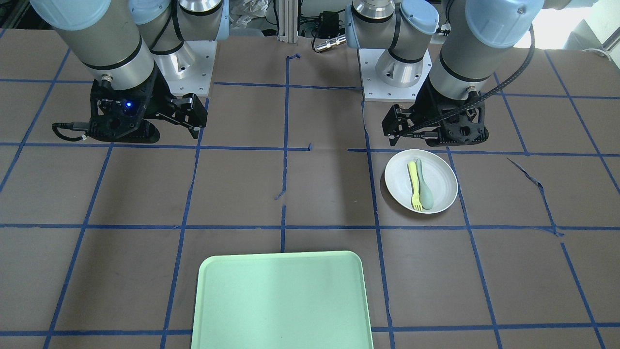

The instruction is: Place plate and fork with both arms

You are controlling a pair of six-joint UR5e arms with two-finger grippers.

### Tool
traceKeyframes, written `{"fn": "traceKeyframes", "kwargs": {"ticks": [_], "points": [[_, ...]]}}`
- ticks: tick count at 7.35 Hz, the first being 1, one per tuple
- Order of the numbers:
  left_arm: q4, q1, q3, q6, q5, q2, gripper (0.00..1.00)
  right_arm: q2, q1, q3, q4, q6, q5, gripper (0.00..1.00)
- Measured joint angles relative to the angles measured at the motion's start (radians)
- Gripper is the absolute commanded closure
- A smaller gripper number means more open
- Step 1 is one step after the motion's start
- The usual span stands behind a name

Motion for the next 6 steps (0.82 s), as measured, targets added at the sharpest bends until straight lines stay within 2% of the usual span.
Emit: {"fn": "traceKeyframes", "kwargs": {"ticks": [6], "points": [[0.005, 0.006, 0.008, -0.003, 0.033, 0.0, 0.0, -0.001, 0.002, 0.017, -0.028, 0.001, 0.004, 0.0]]}}
